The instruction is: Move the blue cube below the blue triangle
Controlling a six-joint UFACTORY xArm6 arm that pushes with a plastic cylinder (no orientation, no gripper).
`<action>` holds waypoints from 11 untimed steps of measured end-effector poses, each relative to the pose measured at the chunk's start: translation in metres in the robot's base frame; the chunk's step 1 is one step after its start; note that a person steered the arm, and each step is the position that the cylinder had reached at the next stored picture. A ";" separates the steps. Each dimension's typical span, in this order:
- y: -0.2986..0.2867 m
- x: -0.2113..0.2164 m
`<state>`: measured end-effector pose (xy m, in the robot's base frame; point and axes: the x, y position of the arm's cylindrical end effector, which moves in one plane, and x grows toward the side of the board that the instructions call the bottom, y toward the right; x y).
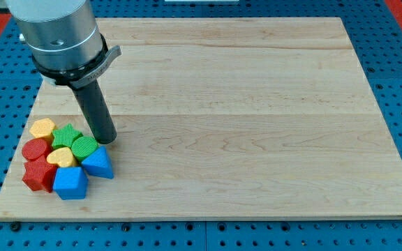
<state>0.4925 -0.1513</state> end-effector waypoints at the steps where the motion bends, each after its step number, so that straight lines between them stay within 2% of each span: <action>1: 0.000 -0.004; 2: 0.001 -0.054; 3: -0.048 -0.097; 4: -0.146 -0.077; 6: -0.154 -0.050; 8: -0.150 0.100; 9: -0.129 0.124; 11: -0.054 0.095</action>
